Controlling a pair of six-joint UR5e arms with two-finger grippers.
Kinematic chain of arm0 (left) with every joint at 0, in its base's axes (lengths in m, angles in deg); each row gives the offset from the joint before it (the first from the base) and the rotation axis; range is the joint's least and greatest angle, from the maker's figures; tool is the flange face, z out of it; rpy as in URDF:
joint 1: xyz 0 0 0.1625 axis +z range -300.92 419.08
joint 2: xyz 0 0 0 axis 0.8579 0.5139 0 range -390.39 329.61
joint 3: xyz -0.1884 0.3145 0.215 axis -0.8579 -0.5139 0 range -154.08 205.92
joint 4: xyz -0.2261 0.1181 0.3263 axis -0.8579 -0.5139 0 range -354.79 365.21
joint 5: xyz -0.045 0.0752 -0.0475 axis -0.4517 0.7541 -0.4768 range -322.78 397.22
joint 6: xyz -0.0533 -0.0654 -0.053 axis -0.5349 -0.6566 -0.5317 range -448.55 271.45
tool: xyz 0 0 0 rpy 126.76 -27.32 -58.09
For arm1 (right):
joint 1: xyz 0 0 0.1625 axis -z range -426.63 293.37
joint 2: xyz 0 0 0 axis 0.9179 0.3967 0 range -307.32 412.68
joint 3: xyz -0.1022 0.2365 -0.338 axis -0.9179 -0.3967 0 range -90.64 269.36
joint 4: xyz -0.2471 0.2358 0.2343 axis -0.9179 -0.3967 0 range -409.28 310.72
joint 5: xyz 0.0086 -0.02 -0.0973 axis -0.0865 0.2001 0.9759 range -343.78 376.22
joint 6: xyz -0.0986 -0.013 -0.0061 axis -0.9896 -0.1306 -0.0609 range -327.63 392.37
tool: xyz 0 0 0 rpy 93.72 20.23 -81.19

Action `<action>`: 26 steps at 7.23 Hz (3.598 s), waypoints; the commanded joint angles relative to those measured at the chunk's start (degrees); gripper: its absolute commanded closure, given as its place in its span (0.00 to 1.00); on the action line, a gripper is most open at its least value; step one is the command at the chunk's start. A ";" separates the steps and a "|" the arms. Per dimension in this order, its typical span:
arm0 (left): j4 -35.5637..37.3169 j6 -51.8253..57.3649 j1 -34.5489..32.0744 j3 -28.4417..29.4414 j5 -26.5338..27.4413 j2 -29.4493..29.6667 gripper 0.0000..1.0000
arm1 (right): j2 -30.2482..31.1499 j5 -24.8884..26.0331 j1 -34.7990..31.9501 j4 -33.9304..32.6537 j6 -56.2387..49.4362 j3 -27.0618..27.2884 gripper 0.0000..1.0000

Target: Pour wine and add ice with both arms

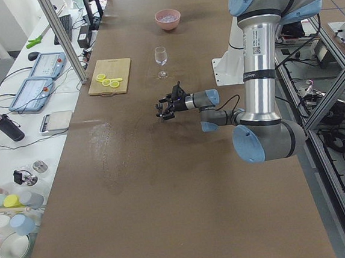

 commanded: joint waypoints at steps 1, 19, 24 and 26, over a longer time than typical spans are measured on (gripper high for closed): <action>-0.09 -0.07 0.09 1.64 0.13 0.22 0.02 | -0.01 0.00 0.05 -0.07 0.07 0.02 0.00; -5.01 0.64 1.32 10.87 0.48 5.67 0.03 | -0.10 0.00 0.05 0.02 -0.02 -0.33 0.00; -5.10 0.64 1.32 10.44 0.48 5.67 0.59 | -0.10 0.00 0.05 0.02 -0.02 -0.25 0.00; -5.10 0.64 1.32 10.26 0.48 5.58 0.59 | -0.10 0.00 0.05 0.02 -0.02 -0.25 0.00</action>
